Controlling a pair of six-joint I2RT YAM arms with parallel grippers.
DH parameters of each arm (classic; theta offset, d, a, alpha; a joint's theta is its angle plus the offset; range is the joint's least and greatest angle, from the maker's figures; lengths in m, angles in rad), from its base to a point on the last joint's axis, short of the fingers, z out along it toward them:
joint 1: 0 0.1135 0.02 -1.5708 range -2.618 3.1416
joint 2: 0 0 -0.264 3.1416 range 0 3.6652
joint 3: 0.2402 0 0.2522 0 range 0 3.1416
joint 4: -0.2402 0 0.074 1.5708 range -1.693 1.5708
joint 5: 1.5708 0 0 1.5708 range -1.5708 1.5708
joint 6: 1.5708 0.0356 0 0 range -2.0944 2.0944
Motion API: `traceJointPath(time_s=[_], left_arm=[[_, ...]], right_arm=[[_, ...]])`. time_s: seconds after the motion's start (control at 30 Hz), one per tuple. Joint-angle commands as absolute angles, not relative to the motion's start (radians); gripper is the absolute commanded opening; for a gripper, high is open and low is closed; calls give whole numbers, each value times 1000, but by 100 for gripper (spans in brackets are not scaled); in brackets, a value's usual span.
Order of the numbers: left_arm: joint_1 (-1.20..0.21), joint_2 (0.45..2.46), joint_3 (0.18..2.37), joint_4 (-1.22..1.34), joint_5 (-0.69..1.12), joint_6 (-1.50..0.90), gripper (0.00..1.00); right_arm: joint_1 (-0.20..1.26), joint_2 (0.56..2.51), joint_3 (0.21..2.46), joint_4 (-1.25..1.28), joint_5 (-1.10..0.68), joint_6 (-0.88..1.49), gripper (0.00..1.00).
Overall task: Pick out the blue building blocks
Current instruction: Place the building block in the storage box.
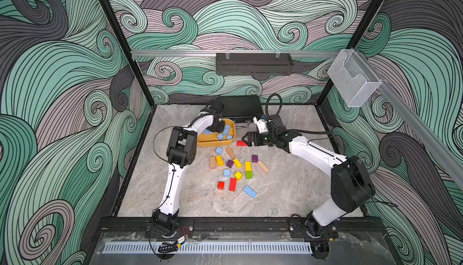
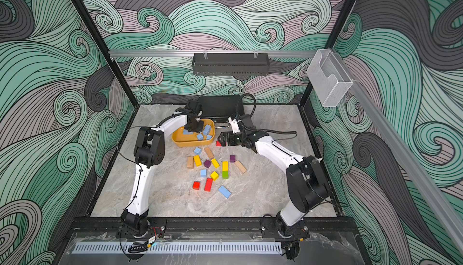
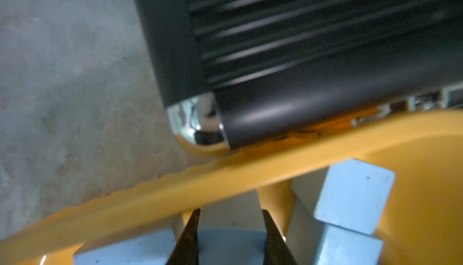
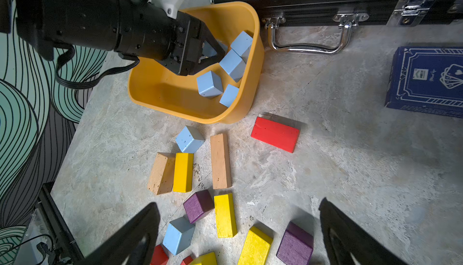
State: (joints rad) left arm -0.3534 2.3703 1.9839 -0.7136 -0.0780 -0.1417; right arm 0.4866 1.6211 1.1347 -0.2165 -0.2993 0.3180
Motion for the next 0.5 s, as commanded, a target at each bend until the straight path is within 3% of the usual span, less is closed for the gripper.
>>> traceJointPath(time_s=[0.0, 0.3, 0.47], left_arm=[[-345, 2389, 2017, -741, -99, -142, 25], [-345, 2370, 2017, -755, -95, -162, 51], [-346, 2350, 2017, -764, -85, -170, 60]], right_arm=[[480, 1630, 1150, -198, -319, 320, 99], [479, 1624, 1152, -202, -335, 318, 99], [479, 1613, 1149, -207, -341, 317, 99]])
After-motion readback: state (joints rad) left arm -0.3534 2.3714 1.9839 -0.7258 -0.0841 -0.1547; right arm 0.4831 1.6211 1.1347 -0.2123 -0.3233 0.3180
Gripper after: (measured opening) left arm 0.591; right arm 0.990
